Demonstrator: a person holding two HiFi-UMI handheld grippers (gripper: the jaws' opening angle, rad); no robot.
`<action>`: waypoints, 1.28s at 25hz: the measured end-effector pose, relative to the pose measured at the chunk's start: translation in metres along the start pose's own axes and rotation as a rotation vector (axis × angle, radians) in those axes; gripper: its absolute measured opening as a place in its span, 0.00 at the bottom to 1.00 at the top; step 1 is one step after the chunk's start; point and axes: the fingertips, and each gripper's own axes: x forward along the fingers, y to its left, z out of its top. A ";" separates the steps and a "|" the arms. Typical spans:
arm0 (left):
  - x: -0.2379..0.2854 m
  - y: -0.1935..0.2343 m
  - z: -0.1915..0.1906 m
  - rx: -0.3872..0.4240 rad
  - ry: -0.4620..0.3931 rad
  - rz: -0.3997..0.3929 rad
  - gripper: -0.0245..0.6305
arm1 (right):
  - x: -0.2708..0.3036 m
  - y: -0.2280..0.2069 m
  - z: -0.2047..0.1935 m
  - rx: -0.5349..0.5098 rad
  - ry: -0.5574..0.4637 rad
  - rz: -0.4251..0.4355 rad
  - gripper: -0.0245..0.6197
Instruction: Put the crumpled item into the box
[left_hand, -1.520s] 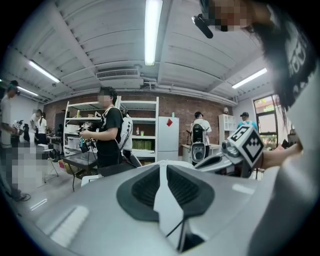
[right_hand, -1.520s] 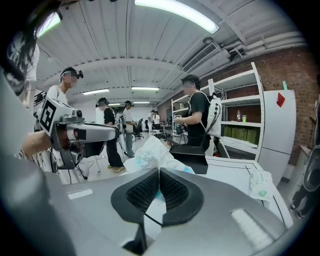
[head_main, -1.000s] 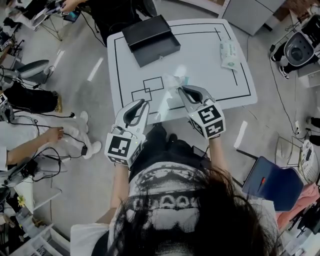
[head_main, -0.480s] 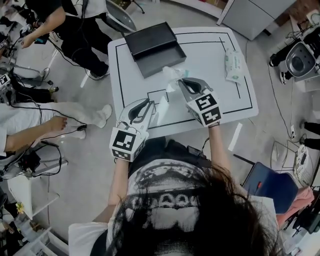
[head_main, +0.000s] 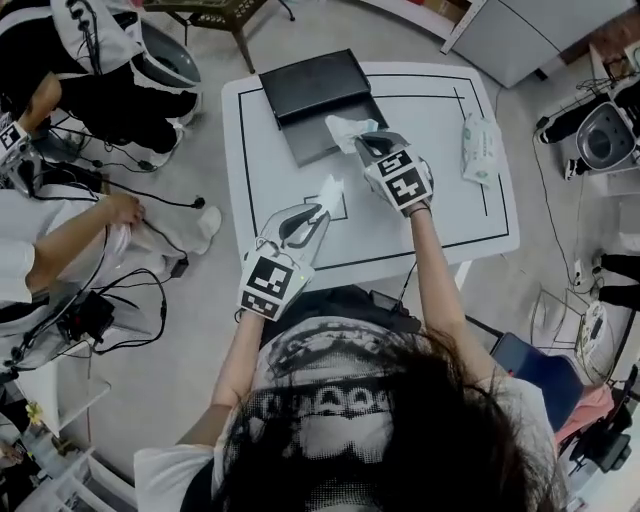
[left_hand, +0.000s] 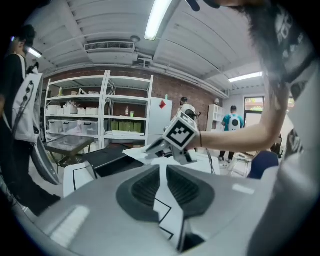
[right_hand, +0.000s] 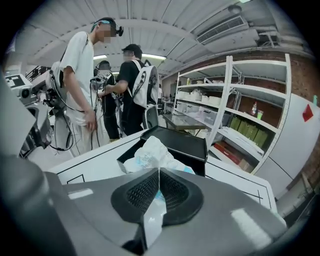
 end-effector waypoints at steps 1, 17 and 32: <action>0.001 0.002 -0.001 -0.002 0.004 -0.002 0.04 | 0.009 -0.003 -0.001 -0.003 0.016 0.003 0.06; 0.009 0.007 -0.015 -0.005 0.038 -0.037 0.04 | 0.097 -0.034 -0.020 -0.164 0.282 0.047 0.06; 0.004 -0.004 -0.018 0.014 0.041 -0.077 0.04 | 0.077 -0.027 -0.014 -0.031 0.227 0.032 0.19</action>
